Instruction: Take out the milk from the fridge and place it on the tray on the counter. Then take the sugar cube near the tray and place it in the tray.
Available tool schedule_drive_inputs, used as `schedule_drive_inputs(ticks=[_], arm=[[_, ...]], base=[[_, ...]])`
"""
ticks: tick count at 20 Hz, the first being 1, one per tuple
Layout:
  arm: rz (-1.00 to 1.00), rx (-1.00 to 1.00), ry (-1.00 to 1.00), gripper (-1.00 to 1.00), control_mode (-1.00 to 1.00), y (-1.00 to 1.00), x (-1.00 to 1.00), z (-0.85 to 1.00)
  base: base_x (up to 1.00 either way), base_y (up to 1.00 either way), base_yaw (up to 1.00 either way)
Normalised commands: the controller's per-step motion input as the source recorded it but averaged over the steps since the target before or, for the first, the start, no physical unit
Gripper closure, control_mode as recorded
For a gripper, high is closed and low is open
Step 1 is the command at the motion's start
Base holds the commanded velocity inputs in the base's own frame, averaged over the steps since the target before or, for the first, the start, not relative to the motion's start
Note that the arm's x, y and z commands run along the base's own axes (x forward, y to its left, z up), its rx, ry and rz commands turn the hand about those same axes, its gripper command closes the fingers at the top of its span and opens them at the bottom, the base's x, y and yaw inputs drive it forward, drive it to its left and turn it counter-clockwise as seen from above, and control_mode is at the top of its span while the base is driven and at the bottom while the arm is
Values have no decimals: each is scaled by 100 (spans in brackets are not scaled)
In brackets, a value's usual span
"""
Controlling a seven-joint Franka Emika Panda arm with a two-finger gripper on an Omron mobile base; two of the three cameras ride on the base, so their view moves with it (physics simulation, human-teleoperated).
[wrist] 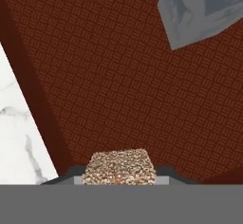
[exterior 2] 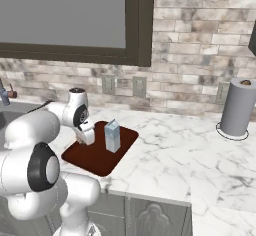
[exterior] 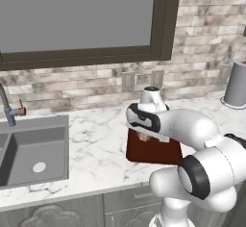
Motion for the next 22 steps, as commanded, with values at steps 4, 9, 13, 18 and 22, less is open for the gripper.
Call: schedule_drive_inputs(ticks=[4, 9, 13, 18, 22], arm=[[0, 0, 4, 100, -100, -1, 1, -18], [0, 0, 7, 100, -100, 0, 0, -25], [0, 0, 5, 100, -100, 0, 1, -25], [0, -2, 1, 100, -100, 0, 6, -19], [0, -1, 0, 100, -100, 0, 2, -22]], base=[[0, 0, 0], [0, 0, 0], [0, 0, 0], [0, 0, 0], [0, 0, 0]])
